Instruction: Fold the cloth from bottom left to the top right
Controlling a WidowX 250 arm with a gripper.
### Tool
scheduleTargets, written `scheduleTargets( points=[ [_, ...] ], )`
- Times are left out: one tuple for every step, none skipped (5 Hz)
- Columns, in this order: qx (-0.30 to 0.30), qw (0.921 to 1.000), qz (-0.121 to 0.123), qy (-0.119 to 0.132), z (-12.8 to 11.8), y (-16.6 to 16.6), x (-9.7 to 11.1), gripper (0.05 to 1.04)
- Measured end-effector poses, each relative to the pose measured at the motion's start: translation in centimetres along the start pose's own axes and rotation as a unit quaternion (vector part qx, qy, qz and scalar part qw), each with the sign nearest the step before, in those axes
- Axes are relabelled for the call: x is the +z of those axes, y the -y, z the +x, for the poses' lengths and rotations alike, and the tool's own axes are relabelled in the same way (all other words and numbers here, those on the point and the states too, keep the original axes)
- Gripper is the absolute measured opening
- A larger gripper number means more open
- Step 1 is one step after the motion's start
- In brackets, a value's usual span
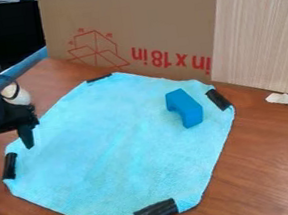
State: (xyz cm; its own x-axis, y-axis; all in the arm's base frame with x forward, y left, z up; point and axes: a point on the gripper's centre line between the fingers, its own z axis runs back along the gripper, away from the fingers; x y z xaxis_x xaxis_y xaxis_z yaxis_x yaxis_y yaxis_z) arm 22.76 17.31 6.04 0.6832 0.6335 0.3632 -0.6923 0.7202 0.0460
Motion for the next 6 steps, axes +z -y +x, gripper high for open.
scheduleTargets(
  points=[
    [-0.001, 0.9997, 0.022, 0.004, -1.0, -0.7, -1.0, 1.0],
    [-0.001, 0.9994, 0.032, 0.012, -1.3, -0.8, -1.6, 1.0],
    [0.005, 0.9993, 0.037, 0.009, -1.7, -0.8, -2.1, 0.948],
    [0.013, 0.9992, 0.037, 0.004, -1.8, -0.7, -2.4, 0.667],
    [0.021, 0.9992, 0.034, -0.001, -2.0, -0.6, -2.4, 0.366],
    [0.025, 0.9992, 0.03, -0.008, -2.0, -0.3, -2.2, 0.161]
  ],
)
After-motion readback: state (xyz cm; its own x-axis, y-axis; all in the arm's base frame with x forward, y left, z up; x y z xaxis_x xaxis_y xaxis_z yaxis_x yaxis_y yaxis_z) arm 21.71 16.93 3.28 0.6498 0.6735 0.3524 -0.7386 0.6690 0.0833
